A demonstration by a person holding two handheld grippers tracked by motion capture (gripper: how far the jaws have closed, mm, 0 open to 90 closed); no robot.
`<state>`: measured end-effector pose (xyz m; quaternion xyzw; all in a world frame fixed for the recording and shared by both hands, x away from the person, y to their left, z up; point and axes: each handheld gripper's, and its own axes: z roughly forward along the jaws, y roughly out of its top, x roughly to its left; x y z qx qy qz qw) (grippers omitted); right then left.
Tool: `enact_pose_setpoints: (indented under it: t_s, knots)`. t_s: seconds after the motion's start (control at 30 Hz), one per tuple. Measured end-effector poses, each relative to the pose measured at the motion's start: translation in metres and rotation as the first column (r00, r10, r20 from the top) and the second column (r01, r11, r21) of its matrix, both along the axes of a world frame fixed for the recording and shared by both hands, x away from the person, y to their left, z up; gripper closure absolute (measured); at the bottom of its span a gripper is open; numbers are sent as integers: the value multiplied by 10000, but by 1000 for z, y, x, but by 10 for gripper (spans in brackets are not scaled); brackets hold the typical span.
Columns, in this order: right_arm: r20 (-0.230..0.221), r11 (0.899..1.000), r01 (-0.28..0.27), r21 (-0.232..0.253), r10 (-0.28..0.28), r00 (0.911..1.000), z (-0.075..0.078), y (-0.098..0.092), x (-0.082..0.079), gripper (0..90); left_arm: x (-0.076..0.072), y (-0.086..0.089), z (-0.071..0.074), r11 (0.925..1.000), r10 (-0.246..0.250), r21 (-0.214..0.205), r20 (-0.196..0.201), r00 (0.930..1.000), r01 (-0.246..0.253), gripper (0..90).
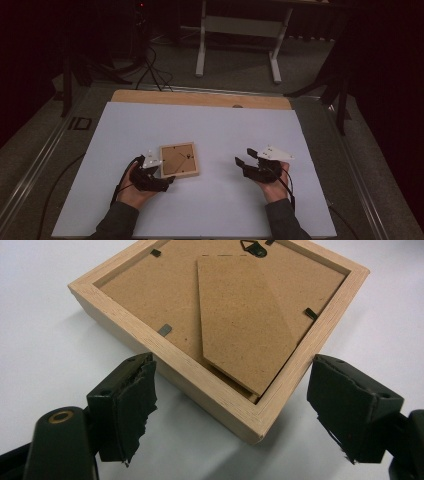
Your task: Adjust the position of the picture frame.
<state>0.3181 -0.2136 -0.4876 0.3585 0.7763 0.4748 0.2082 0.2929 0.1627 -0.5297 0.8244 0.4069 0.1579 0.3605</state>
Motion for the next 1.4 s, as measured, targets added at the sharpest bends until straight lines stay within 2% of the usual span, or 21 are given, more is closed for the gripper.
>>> enact_pose_setpoints:
  t_s: [0.17, 0.33, 0.43, 0.6, 0.93, 1.07, 1.23, 1.33, 1.4]
  knots:
    - [-41, 9999, -91, -43, 91, 10000, 0, 4, 2, 397, 0, -1, 0, 10000, 9, 21, -49, 10000, -9, 233]
    - [-29, 9997, -242, -101, 241, 9997, 0, 11, 5, 395, 3, -7, -2, 9992, -131, 365, 9, 9999, 131, 275]
    - [-38, 9994, -321, -109, 320, 9995, 0, 14, 6, 395, 5, -10, -2, 9990, -185, 413, 35, 9998, 183, 279]
    - [-91, 9986, -506, -156, 504, 9987, -1, 21, 9, 395, 9, -14, -4, 9988, -302, 396, 61, 9995, 300, 309]
    - [-314, 9954, -947, -172, 942, 9951, -7, 41, 15, 411, 15, -20, -5, 9984, -394, 394, -53, 9992, 396, 311]
    - [-471, 9922, -1246, -73, 1242, 9911, -10, 49, 18, 487, 18, -24, -5, 9982, -409, 433, -39, 9992, 410, 309]
    - [-594, 9896, -1430, -144, 1419, 9881, -14, 59, 20, 641, 21, -27, -7, 9981, -459, 418, -73, 9989, 462, 310]
    - [-669, 9888, -1474, -238, 1456, 9871, -18, 65, 22, 768, 22, -27, -7, 9980, -472, 425, -105, 9988, 476, 310]
    - [-712, 9893, -1438, -242, 1418, 9873, -19, 66, 23, 798, 23, -27, -7, 9978, -486, 454, -117, 9988, 491, 310]
